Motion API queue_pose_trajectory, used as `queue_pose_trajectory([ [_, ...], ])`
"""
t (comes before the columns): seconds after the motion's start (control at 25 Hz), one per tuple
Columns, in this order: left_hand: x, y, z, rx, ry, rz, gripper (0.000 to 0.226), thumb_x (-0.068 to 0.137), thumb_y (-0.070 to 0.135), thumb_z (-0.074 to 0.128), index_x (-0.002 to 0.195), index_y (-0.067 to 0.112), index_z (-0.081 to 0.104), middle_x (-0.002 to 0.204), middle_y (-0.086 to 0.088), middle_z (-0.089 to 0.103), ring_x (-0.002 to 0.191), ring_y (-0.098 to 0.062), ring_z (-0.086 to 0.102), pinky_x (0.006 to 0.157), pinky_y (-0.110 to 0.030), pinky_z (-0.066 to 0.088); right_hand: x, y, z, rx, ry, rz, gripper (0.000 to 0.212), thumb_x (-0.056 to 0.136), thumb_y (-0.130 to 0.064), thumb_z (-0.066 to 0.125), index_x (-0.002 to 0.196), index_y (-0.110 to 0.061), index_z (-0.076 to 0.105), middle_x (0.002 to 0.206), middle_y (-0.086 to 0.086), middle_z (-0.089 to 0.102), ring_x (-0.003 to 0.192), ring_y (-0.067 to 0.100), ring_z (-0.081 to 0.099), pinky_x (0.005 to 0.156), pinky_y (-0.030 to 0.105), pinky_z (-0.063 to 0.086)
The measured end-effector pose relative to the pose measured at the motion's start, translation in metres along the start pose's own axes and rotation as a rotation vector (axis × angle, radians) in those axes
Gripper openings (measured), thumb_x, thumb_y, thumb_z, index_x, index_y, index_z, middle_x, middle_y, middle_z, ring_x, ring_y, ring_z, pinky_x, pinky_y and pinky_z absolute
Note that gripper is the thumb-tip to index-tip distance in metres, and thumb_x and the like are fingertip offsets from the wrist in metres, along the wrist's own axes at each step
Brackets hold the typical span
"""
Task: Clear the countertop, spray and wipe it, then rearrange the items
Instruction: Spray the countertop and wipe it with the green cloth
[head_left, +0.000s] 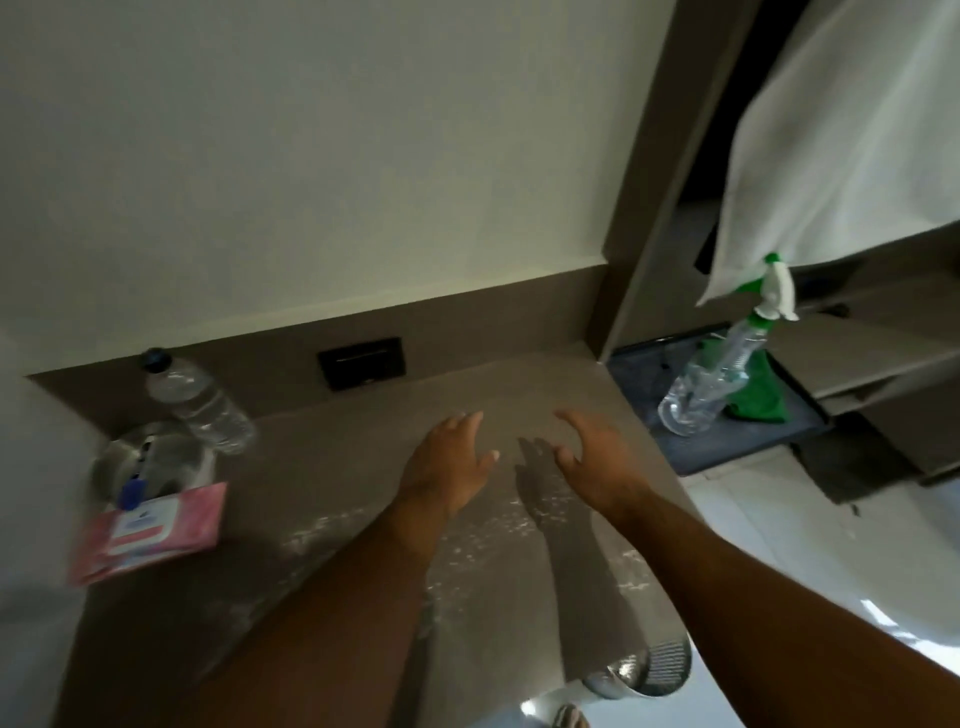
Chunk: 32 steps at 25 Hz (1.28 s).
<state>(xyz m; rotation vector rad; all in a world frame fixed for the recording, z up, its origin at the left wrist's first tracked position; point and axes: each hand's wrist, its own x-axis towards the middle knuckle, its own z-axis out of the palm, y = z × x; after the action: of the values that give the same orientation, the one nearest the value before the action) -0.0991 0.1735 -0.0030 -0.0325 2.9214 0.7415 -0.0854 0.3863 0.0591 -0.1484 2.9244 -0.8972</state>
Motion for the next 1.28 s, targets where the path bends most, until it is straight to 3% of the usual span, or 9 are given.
queue_pose_trajectory([
  [0.12, 0.049, 0.062, 0.056, 0.131, -0.070, 0.077, 0.074, 0.086, 0.066, 0.042, 0.151, 0.034, 0.025, 0.160, -0.006, 0.025, 0.147, -0.029, 0.022, 0.117, -0.047, 0.018, 0.005, 0.094, -0.044, 0.086, 0.153, 0.117, 0.048, 0.090, -0.028, 0.063, 0.136, -0.018, 0.050, 0.135, 0.008, 0.056, 0.123, 0.024, 0.051, 0.101, 0.032, 0.036],
  [0.32, 0.107, 0.089, 0.105, 0.264, 0.011, 0.066, 0.081, 0.087, 0.074, 0.026, 0.154, 0.035, 0.005, 0.164, -0.010, 0.007, 0.149, -0.032, 0.009, 0.118, -0.050, 0.008, 0.045, 0.198, -0.096, 0.341, 0.404, 0.309, 0.059, 0.090, -0.030, 0.065, 0.142, -0.015, 0.041, 0.140, 0.009, 0.052, 0.130, 0.025, 0.049, 0.108, 0.046, 0.041],
  [0.52, 0.119, 0.083, 0.117, 0.381, 0.051, 0.038, 0.081, 0.085, 0.079, 0.011, 0.154, 0.038, 0.006, 0.164, -0.007, 0.004, 0.150, -0.028, 0.001, 0.120, -0.049, 0.000, 0.117, 0.213, -0.127, 0.585, 0.375, 0.095, 0.081, 0.080, -0.034, 0.076, 0.147, -0.024, 0.032, 0.145, -0.002, 0.049, 0.133, 0.013, 0.047, 0.110, 0.041, 0.040],
  [0.64, 0.121, 0.082, 0.118, 0.403, 0.081, 0.031, 0.082, 0.084, 0.081, 0.010, 0.154, 0.039, 0.007, 0.164, -0.006, 0.007, 0.150, -0.027, 0.004, 0.120, -0.048, 0.003, 0.151, 0.210, -0.147, 0.697, 0.421, 0.034, 0.091, 0.074, -0.043, 0.080, 0.148, -0.033, 0.029, 0.141, -0.019, 0.047, 0.130, 0.004, 0.047, 0.104, 0.026, 0.045],
  [0.72, 0.123, 0.082, 0.118, 0.415, 0.078, 0.026, 0.082, 0.083, 0.081, 0.011, 0.154, 0.039, 0.007, 0.164, -0.006, 0.007, 0.151, -0.026, 0.004, 0.120, -0.047, 0.004, 0.165, 0.208, -0.154, 0.685, 0.416, 0.004, 0.081, 0.076, -0.044, 0.079, 0.144, -0.043, 0.033, 0.138, -0.027, 0.047, 0.129, 0.000, 0.046, 0.102, 0.022, 0.045],
  [0.84, 0.122, 0.082, 0.118, 0.424, 0.084, 0.013, 0.082, 0.084, 0.080, 0.015, 0.154, 0.040, 0.007, 0.164, -0.006, 0.005, 0.151, -0.025, 0.003, 0.120, -0.047, 0.003, 0.174, 0.205, -0.145, 0.681, 0.414, 0.049, 0.067, 0.082, -0.029, 0.070, 0.136, -0.048, 0.037, 0.137, -0.007, 0.052, 0.126, 0.011, 0.050, 0.103, 0.037, 0.048],
  [1.0, 0.121, 0.083, 0.116, 0.417, 0.072, 0.013, 0.082, 0.083, 0.080, 0.019, 0.154, 0.039, 0.008, 0.164, -0.006, 0.005, 0.151, -0.025, 0.003, 0.120, -0.046, 0.002, 0.170, 0.198, -0.158, 0.760, 0.440, 0.240, 0.062, 0.072, -0.028, 0.060, 0.132, -0.015, 0.046, 0.099, 0.011, 0.063, 0.084, 0.015, 0.063, 0.067, 0.031, 0.060],
  [1.12, 0.119, 0.084, 0.115, 0.419, 0.061, 0.010, 0.083, 0.083, 0.080, 0.018, 0.154, 0.040, 0.008, 0.165, -0.005, 0.004, 0.151, -0.024, 0.002, 0.120, -0.047, 0.002, 0.155, 0.197, -0.189, 0.691, 0.409, 0.357, 0.070, 0.069, -0.036, 0.057, 0.124, 0.007, 0.050, 0.093, 0.018, 0.066, 0.071, 0.011, 0.065, 0.071, 0.039, 0.062],
  [1.28, 0.119, 0.085, 0.116, 0.393, 0.056, 0.008, 0.083, 0.082, 0.080, 0.019, 0.154, 0.039, 0.013, 0.164, -0.006, 0.007, 0.151, -0.025, 0.003, 0.120, -0.048, 0.003, 0.110, 0.166, -0.212, 0.498, 0.291, 0.231, 0.020, 0.081, -0.008, 0.059, 0.101, -0.006, 0.062, 0.066, 0.003, 0.067, 0.056, 0.014, 0.064, 0.053, 0.030, 0.058],
])
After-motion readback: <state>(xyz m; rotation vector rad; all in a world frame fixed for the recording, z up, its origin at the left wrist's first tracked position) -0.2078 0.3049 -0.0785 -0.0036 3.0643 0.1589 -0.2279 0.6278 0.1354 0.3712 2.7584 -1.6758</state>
